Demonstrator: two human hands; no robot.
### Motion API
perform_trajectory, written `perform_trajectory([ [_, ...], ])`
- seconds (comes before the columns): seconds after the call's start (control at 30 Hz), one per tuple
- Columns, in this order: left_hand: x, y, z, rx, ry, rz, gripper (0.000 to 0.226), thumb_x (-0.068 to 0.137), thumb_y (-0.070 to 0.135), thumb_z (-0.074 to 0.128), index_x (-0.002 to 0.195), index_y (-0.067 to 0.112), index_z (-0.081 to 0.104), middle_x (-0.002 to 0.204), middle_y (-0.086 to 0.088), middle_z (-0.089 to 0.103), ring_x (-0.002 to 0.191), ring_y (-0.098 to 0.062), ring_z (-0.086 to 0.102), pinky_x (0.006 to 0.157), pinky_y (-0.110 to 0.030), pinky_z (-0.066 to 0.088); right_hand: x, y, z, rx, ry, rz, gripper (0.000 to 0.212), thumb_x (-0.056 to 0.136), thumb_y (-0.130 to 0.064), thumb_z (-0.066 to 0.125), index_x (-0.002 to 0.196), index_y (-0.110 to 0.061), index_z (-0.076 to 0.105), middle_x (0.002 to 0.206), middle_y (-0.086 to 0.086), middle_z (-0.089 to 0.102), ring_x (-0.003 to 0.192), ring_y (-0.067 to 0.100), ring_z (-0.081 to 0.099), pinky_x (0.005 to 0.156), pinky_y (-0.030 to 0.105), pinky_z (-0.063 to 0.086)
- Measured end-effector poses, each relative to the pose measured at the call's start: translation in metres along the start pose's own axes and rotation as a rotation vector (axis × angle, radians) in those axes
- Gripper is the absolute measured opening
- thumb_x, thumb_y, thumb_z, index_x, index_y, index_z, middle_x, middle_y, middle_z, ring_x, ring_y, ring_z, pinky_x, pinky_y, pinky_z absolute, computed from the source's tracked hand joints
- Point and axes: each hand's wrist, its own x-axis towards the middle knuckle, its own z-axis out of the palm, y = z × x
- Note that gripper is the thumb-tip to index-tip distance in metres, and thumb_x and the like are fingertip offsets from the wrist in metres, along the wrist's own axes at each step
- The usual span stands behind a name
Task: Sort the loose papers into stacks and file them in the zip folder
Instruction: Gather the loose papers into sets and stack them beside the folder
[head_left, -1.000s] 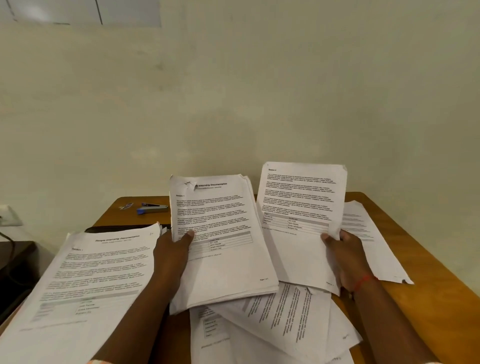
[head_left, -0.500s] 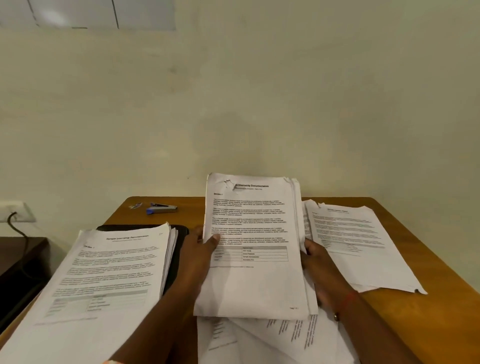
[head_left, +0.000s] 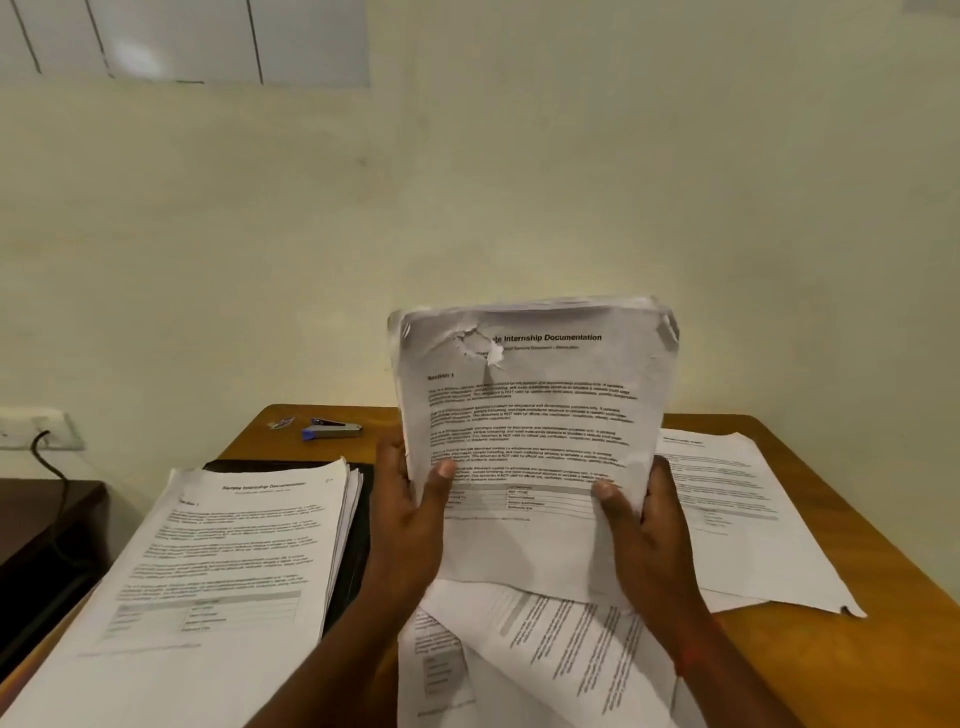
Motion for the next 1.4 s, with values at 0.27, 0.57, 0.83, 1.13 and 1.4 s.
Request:
perform_trajectory([
  [0.27,-0.001,-0.003,-0.002,-0.002,-0.031,-0.022,0.028,0.094,0.032,0.056,0.121,0.035,0.049,0.112,0.023,0.070,0.102,-0.008,0.071,0.069,-0.020,0.059,0.000,0.004,-0.002,0.056,0.017,0.086,0.040,0.082,-0.035,0.073,0.118,-0.035,0.055,0.114,-0.015,0.069,0.104,0.004,0.068,0.069,0.018,0.058],
  [0.57,0.000,-0.011,0.000,-0.006,-0.036,-0.067,0.029,0.096,0.034,0.051,0.124,0.029,0.054,0.113,0.012,0.073,0.101,-0.006,0.072,0.072,-0.021,0.059,-0.005,0.012,0.000,0.078,-0.004,0.170,0.046,0.080,-0.035,0.081,0.121,-0.027,0.061,0.108,-0.014,0.074,0.099,0.008,0.071,0.068,0.019,0.059],
  [0.83,-0.004,-0.019,0.004,-0.069,-0.062,-0.192,0.029,0.100,0.027,0.057,0.128,0.023,0.056,0.116,0.002,0.074,0.099,-0.015,0.074,0.074,-0.029,0.062,-0.007,0.024,0.005,-0.019,-0.014,0.222,0.043,0.077,-0.043,0.081,0.112,-0.031,0.059,0.105,-0.011,0.072,0.094,0.012,0.070,0.062,0.016,0.056],
  [1.13,-0.004,-0.026,0.006,0.035,-0.121,-0.274,0.021,0.096,0.033,0.063,0.116,0.028,0.060,0.112,0.001,0.075,0.093,-0.016,0.076,0.076,-0.040,0.064,-0.003,0.034,-0.002,-0.162,-0.055,0.281,0.053,0.076,-0.049,0.079,0.120,-0.026,0.060,0.111,-0.007,0.070,0.102,0.014,0.067,0.072,0.020,0.058],
  [1.4,0.020,-0.021,-0.019,-0.086,-0.185,-0.422,0.032,0.098,0.032,0.061,0.126,0.018,0.064,0.114,-0.001,0.076,0.100,-0.021,0.075,0.078,-0.033,0.063,0.005,0.016,-0.018,-0.073,-0.406,0.439,0.041,0.085,-0.018,0.077,0.124,-0.024,0.065,0.115,-0.010,0.074,0.108,0.011,0.070,0.090,0.028,0.057],
])
